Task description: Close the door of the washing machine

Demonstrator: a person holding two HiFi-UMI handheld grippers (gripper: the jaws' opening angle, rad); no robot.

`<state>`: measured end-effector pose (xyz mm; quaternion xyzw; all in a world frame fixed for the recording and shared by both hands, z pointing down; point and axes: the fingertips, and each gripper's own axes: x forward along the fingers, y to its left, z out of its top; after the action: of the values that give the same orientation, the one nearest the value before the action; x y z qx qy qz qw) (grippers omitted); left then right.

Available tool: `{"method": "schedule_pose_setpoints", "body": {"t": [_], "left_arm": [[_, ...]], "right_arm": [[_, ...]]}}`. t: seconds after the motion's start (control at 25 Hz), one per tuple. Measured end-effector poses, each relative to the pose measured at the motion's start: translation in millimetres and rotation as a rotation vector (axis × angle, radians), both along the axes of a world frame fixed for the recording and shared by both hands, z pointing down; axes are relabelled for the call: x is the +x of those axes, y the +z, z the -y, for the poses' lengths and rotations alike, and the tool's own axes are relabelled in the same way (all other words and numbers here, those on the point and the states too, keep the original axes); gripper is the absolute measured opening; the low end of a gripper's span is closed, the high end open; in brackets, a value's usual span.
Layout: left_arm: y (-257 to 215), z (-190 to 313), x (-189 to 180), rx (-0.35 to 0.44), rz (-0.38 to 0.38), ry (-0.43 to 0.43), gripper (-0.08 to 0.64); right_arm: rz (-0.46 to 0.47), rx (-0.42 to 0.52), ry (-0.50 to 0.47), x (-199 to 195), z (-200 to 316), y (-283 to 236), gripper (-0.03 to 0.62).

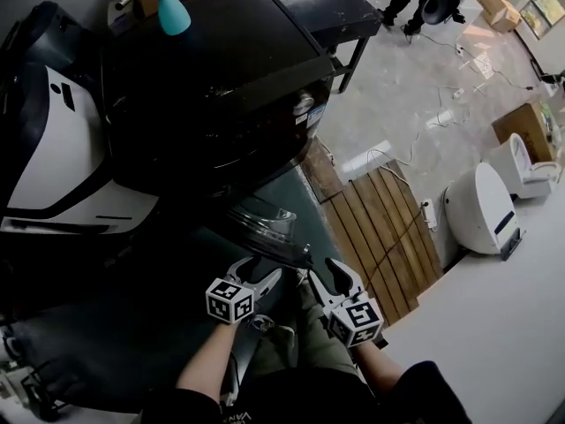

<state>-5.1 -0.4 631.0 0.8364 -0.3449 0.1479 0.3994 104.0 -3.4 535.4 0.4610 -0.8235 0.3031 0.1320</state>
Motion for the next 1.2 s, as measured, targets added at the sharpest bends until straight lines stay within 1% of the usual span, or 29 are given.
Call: {"method": "schedule_pose_setpoints", "body": {"t": [0.24, 0.4, 0.6, 0.76, 0.84, 1.0, 1.2], "left_arm": [[-0.4, 38.4, 17.6, 0.007, 0.018, 0.044, 0.282], [-0.8, 64.4, 25.6, 0.017, 0.029, 0.063, 0.261], [-0.7, 93.8, 30.3, 0.049, 0.063, 0.071, 0.247], [-0.2, 114.7, 34.0, 0.064, 0.079, 0.063, 0.236], [0.5, 125.0, 35.3, 0.074, 0.091, 0.056, 0.229], [0.1, 143.3, 33.2, 0.089, 0.096, 0.02, 0.208], [0.0, 166.2, 33.2, 0.112, 0.091, -0.035, 0.204]], "right_arm": [[-0.013, -0.012, 0.034, 20.4, 35.0, 12.2, 0.169], [-0.033, -0.032, 0.068, 33.7, 58.8, 28.3, 0.166], [-0.037, -0.06, 0.064, 36.2, 85.5, 52.2, 0.163], [-0.048, -0.065, 0.039, 37.7, 109.4, 68.8, 0.16], [-0.049, -0.078, 0.042, 39.9, 120.9, 78.3, 0.158], [-0.032, -0.115, 0.056, 37.9, 141.4, 99.1, 0.147], [-0.007, -0.132, 0.063, 28.6, 169.4, 121.1, 0.136]]}}
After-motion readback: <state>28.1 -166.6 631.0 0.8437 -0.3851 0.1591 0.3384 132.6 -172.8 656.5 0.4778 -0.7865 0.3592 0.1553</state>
